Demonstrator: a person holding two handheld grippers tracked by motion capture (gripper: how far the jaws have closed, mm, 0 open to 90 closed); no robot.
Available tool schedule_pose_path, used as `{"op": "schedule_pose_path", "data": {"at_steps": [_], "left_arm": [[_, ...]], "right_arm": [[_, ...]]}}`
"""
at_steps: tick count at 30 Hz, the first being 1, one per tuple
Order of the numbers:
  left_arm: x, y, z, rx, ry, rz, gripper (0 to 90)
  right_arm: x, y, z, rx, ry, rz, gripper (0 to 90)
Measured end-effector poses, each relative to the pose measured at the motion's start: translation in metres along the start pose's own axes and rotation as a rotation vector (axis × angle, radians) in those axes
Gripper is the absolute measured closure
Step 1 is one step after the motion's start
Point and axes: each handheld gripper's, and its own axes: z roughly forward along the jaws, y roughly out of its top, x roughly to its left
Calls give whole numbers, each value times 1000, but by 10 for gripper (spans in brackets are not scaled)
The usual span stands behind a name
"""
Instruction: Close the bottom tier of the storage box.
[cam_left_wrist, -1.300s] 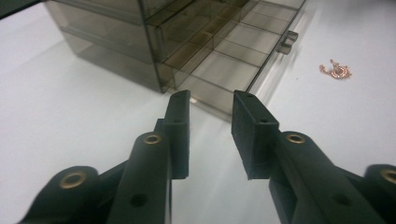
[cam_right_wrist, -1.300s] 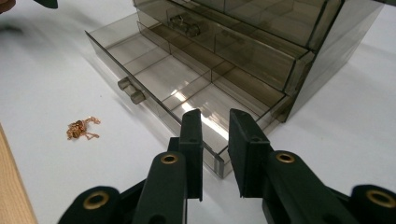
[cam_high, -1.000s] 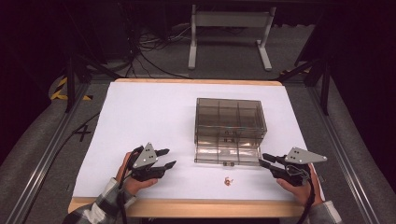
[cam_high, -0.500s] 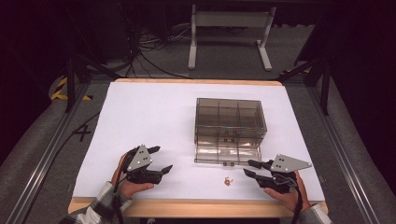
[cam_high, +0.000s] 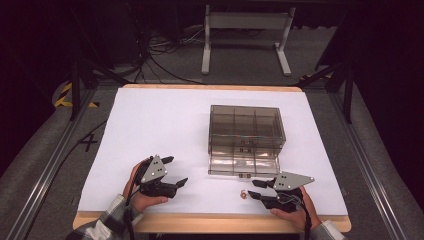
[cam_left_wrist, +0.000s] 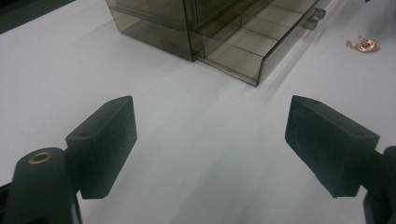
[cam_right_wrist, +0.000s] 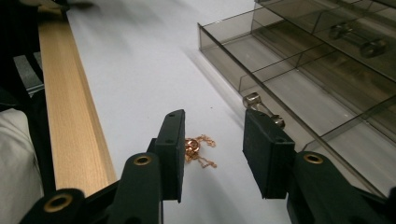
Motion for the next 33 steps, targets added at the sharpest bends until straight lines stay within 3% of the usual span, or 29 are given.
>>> {"op": "schedule_pose_path", "data": {"at_steps": [6,26,33], "left_arm": [[-2,0,-2,-3,5,10,165],[-2,1,2,11,-5,14,162],[-3,0,3,16,-4,17,162]], "right_arm": [[3,-2,4,25,-6,-4,605],[9,2,25,69,47,-19,666],[8,3,32,104,30,-9,691]]}}
